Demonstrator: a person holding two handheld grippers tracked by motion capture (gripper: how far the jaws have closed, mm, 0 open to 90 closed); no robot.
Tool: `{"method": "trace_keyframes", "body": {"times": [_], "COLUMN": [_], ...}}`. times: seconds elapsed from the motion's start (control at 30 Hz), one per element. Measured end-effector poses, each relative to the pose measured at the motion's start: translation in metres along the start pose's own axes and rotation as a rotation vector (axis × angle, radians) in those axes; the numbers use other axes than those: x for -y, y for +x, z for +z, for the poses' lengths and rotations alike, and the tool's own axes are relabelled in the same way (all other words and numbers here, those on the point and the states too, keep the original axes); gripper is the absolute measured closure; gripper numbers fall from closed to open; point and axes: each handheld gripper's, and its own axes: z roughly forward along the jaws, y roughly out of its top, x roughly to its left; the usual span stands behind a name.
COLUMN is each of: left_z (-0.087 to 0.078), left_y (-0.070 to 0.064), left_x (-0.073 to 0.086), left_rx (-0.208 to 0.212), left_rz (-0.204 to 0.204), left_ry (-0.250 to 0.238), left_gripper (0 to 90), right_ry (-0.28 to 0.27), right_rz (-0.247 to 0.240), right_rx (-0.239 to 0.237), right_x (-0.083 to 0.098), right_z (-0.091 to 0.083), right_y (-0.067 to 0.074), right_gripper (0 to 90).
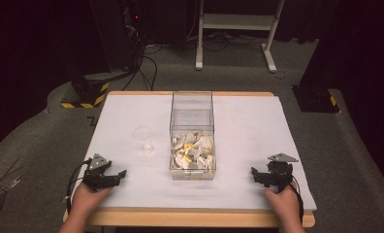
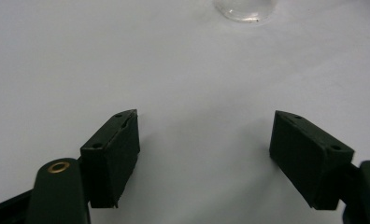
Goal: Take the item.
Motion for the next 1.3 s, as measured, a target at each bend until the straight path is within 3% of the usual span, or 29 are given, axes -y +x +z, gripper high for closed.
{"method": "trace_keyframes", "body": {"times": [0.23,0.5,0.7,0.83,0.97,1.13,1.3], "left_z": [0.0,0.0,0.0,-0.002,-0.008,-0.01,-0.014], "left_y": [-0.003,-0.002,0.001,0.004,0.006,0.005,-0.003], "left_x": [0.0,0.0,-0.001,0.0,0.0,0.0,-0.005], "left_rx": [-0.023,-0.015,-0.002,0.007,0.008,0.012,0.018], "left_rz": [0.01,0.003,-0.023,-0.062,-0.093,-0.083,-0.036], "left_ry": [0.001,0.004,0.003,-0.011,-0.053,-0.054,-0.066], "left_gripper": [23.6,23.8,23.9,24.4,23.4,23.5,23.7], "right_ry": [-0.001,-0.002,-0.001,-0.001,-0.002,-0.001,-0.003], "right_rz": [0.001,-0.002,0.001,0.002,-0.001,0.001,-0.001], "right_rx": [0.0,0.001,0.0,-0.001,0.0,0.0,0.002], "right_x": [0.0,0.0,0.0,0.0,0.0,0.0,0.0], "right_z": [0.0,0.0,0.0,0.0,0.0,0.0,0.0], "right_y": [0.0,0.0,0.0,0.0,0.0,0.0,0.0], "right_gripper": [7.7,7.7,7.7,7.7,7.7,7.7,7.7]}}
